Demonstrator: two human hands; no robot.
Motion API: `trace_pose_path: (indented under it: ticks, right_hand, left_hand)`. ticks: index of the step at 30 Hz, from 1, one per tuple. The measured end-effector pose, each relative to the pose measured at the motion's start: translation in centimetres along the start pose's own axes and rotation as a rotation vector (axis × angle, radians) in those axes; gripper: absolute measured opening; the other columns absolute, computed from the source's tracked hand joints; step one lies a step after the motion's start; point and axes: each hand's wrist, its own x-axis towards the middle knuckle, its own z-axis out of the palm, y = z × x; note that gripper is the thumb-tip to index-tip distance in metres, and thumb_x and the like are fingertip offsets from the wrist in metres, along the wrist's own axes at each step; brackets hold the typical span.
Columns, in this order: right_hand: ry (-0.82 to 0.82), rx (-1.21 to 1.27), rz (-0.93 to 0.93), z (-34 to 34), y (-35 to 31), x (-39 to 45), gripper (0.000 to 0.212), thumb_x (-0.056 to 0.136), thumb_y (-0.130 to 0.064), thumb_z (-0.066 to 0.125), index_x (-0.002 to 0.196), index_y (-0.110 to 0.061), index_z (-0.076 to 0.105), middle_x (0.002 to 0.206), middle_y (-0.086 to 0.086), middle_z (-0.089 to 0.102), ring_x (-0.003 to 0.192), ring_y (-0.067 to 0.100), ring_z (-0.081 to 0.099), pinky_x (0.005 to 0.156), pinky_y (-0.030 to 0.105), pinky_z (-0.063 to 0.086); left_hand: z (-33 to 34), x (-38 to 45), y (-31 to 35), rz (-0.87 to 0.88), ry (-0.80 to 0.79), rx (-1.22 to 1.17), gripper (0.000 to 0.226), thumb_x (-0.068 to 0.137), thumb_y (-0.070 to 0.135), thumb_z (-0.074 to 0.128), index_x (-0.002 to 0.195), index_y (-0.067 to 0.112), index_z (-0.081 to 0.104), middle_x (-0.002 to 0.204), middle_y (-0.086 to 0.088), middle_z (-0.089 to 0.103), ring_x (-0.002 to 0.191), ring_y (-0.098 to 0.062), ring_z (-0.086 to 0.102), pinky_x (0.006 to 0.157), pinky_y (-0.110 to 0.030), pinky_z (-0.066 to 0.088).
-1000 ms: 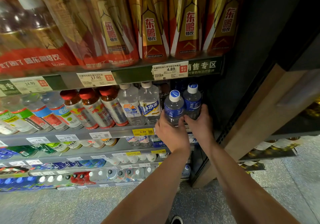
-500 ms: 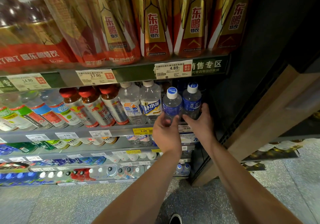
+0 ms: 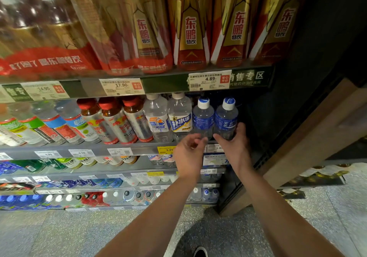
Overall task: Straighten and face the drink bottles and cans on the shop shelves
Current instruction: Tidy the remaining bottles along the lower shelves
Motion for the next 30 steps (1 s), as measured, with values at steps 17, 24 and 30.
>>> trace_pose_path:
  ticks: [17, 24, 30]
  right_hand:
    - [0.264, -0.124, -0.117, 12.5, -3.9, -15.8, 0.054, 0.090, -0.026, 0.066, 0.138, -0.009, 0.046, 0.139, 0.011, 0.046, 0.130, 0.029, 0.044, 0.109, 0.033, 0.034]
    - [0.172, -0.200, 0.015, 21.2, -3.8, -22.5, 0.049, 0.094, -0.027, 0.066, 0.137, -0.014, 0.047, 0.134, 0.004, 0.045, 0.124, 0.023, 0.045, 0.088, 0.019, 0.028]
    - [0.075, -0.213, 0.105, 25.5, -1.6, -24.2, 0.041, 0.095, -0.030, 0.064, 0.132, -0.020, 0.049, 0.125, -0.004, 0.047, 0.115, 0.021, 0.052, 0.087, 0.030, 0.038]
  left_hand:
    - [-18.5, -0.7, -7.7, -0.034, -0.263, -0.055, 0.024, 0.086, 0.025, 0.078, 0.104, 0.020, 0.064, 0.080, 0.006, 0.066, 0.072, -0.003, 0.065, 0.066, -0.019, 0.050]
    - [-28.9, 0.2, -13.1, -0.047, -0.312, 0.080, 0.034, 0.084, 0.029, 0.079, 0.109, 0.026, 0.057, 0.083, 0.005, 0.059, 0.075, -0.021, 0.064, 0.067, -0.042, 0.056]
    - [-32.3, 1.3, -16.4, -0.081, -0.312, 0.125, 0.038, 0.084, 0.031, 0.080, 0.113, 0.017, 0.061, 0.090, 0.003, 0.059, 0.070, -0.011, 0.060, 0.064, -0.025, 0.051]
